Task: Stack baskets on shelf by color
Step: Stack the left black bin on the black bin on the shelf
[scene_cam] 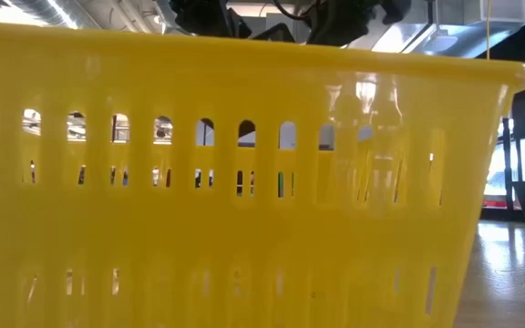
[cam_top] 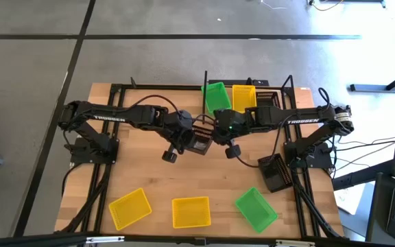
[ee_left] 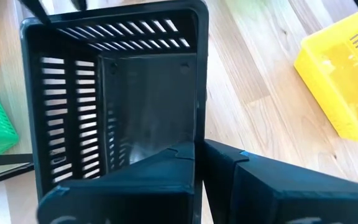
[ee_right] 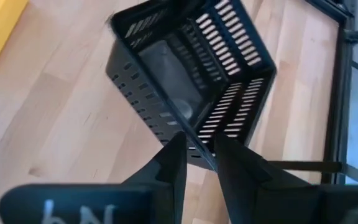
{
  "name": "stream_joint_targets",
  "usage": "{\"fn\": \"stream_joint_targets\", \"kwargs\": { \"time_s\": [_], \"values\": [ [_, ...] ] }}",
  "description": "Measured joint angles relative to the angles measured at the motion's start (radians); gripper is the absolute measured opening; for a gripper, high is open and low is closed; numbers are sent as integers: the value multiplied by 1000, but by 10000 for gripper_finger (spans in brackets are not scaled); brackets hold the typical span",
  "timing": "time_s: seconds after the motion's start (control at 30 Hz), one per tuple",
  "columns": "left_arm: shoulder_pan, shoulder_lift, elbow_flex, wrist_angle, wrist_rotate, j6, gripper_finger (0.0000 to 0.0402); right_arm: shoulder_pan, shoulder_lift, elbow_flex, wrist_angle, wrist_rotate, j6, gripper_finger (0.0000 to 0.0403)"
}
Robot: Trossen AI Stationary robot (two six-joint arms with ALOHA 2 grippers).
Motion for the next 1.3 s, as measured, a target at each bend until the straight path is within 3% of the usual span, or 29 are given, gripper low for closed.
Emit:
{"fn": "stream_joint_targets", "kwargs": {
  "time_s": [0.6,0.83,1.07,1.3],
  "values": [
    [1,0,0,-16,-4,0,0,0,98,0,15,-19,-226,79],
    [0,0,0,-20,-3,4,0,-1,99,-2,16,-80,-229,10],
    [0,0,0,-17,-6,-31,2,-1,99,-2,15,-101,-199,5],
    [-25,0,0,-9,-108,-4,34,-2,99,-2,15,-101,-189,3]
  ]
}}
